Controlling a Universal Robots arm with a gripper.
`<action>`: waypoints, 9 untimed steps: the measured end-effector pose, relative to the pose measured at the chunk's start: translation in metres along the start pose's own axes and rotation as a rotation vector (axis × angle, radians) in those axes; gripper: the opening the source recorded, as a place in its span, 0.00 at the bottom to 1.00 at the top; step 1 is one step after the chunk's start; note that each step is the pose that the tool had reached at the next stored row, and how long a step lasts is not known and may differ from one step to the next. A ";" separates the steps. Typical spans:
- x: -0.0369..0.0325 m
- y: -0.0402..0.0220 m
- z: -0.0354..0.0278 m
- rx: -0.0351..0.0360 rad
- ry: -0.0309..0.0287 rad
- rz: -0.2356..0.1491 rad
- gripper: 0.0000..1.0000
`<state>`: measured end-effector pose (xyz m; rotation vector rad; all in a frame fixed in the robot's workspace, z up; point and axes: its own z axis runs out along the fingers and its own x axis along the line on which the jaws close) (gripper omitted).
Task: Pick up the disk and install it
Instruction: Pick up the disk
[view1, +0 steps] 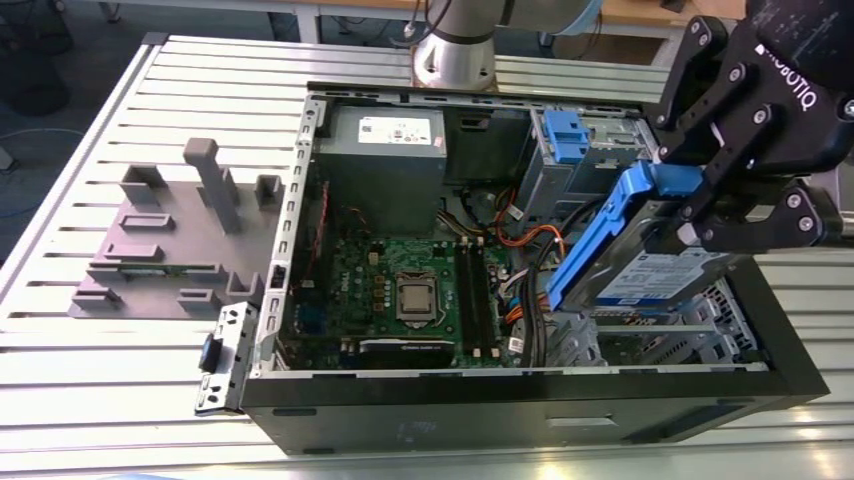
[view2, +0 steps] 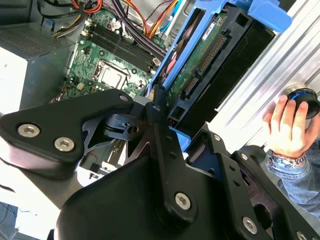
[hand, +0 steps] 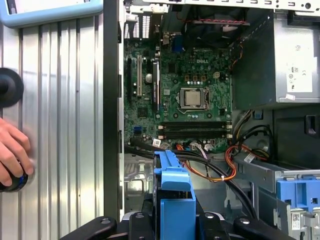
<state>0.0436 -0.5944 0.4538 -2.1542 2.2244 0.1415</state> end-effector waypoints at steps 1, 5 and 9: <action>0.0000 -0.0004 0.0000 0.0000 0.0000 0.000 0.37; 0.0002 -0.0016 0.0002 0.0000 -0.0001 0.000 0.37; 0.0004 -0.0032 0.0003 0.0000 0.0000 0.000 0.37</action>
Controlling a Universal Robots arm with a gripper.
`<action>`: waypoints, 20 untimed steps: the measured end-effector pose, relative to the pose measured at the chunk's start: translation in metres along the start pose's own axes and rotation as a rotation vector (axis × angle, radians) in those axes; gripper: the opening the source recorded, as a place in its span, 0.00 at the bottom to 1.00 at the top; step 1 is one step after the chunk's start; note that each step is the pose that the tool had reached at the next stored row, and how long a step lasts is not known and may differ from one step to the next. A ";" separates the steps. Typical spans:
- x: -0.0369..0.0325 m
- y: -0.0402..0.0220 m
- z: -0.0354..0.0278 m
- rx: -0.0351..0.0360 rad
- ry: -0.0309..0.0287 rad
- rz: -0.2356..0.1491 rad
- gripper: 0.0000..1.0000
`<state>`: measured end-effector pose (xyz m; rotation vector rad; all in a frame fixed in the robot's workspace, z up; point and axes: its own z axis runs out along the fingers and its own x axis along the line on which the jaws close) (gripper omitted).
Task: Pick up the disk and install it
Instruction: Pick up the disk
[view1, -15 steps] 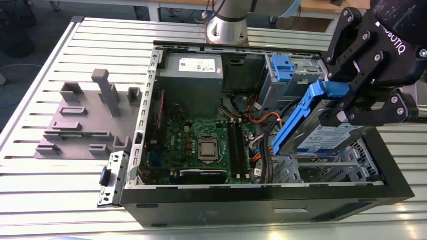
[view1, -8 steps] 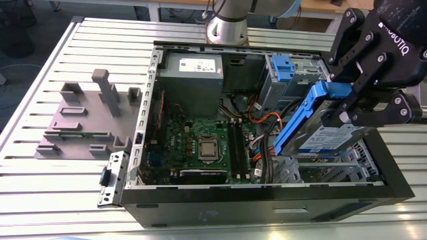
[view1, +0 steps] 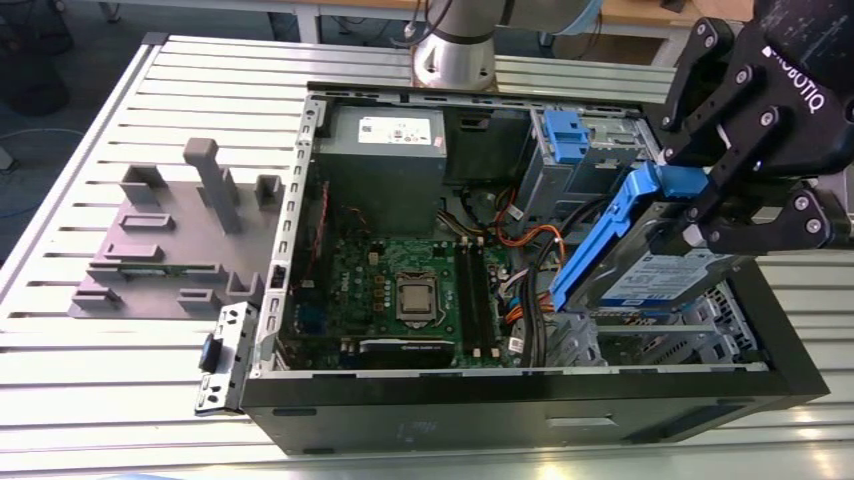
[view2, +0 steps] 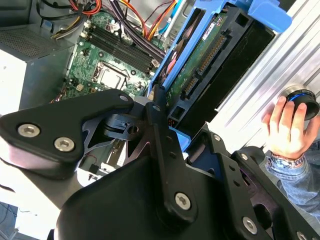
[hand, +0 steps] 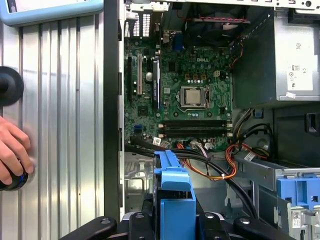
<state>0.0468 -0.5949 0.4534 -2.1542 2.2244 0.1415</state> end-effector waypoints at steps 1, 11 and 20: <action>0.0001 -0.0003 0.0000 0.0000 0.0000 0.000 0.37; 0.0004 -0.0040 0.0004 0.0000 0.0000 0.000 0.37; 0.0009 -0.0069 0.0007 0.0000 -0.0001 0.000 0.37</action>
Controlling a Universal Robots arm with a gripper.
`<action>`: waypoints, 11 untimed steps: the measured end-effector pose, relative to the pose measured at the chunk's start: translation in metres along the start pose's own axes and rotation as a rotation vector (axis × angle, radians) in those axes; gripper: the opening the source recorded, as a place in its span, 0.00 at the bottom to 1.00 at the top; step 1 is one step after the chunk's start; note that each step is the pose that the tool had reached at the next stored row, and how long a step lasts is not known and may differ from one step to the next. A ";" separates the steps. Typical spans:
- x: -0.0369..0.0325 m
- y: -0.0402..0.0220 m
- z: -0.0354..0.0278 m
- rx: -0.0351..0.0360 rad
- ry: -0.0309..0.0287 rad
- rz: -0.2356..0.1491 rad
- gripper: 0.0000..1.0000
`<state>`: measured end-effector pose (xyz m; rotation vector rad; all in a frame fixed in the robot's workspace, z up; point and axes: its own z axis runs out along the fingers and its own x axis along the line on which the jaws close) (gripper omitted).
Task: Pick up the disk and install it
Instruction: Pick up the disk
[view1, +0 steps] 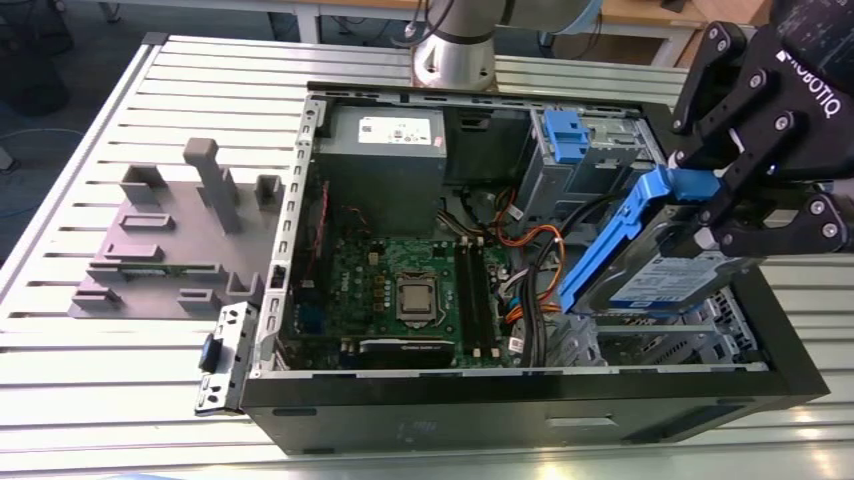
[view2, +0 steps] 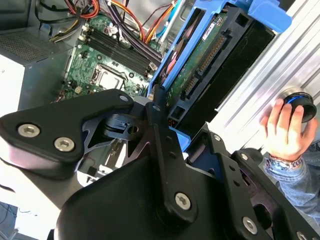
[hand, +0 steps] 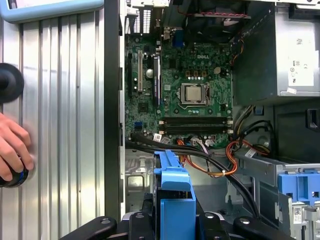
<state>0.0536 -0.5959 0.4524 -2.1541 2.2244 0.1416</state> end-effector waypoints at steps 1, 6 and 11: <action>0.0001 -0.0003 0.0000 0.0000 0.0001 0.000 0.37; 0.0003 -0.0020 0.0002 0.0000 0.0000 0.000 0.37; 0.0005 -0.0036 0.0003 0.0000 0.0001 0.000 0.37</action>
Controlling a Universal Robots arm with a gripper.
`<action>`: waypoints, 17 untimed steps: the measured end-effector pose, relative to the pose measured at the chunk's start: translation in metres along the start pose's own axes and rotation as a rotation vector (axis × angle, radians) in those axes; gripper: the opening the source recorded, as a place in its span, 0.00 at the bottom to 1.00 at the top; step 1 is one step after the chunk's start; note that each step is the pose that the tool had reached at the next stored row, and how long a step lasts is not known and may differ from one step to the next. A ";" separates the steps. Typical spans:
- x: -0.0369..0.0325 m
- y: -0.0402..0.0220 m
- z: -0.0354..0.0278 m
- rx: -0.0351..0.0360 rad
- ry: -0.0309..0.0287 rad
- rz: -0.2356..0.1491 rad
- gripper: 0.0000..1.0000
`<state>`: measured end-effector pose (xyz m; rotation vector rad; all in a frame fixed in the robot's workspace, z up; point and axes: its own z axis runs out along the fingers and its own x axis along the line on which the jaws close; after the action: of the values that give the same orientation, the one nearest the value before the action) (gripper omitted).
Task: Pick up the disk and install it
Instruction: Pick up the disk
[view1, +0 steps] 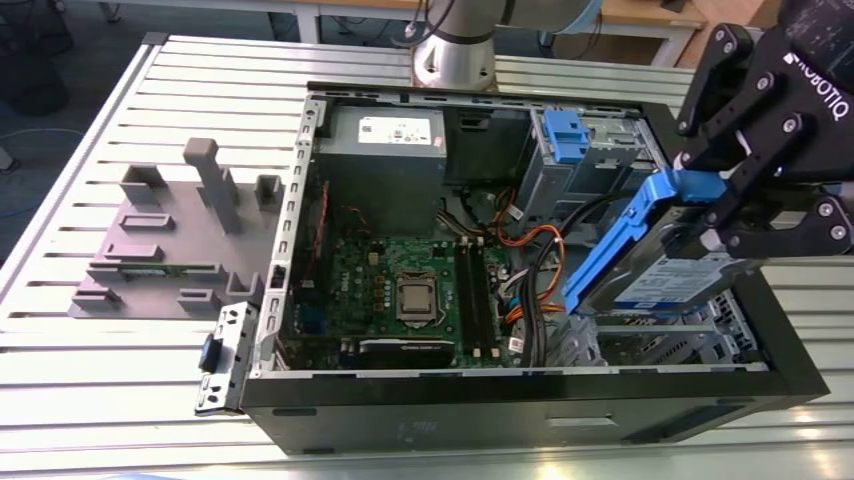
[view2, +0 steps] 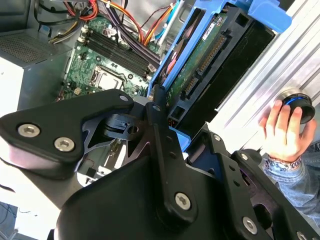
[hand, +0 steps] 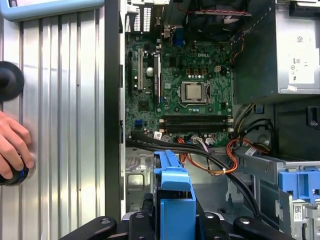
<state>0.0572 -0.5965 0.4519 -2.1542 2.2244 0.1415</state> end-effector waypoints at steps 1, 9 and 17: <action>0.0000 -0.0003 0.0000 0.0000 0.0001 0.000 0.37; 0.0004 -0.0030 0.0003 0.0000 0.0000 0.000 0.37; 0.0004 -0.0077 0.0008 0.0000 0.0000 0.000 0.37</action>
<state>0.0648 -0.5970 0.4508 -2.1542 2.2244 0.1415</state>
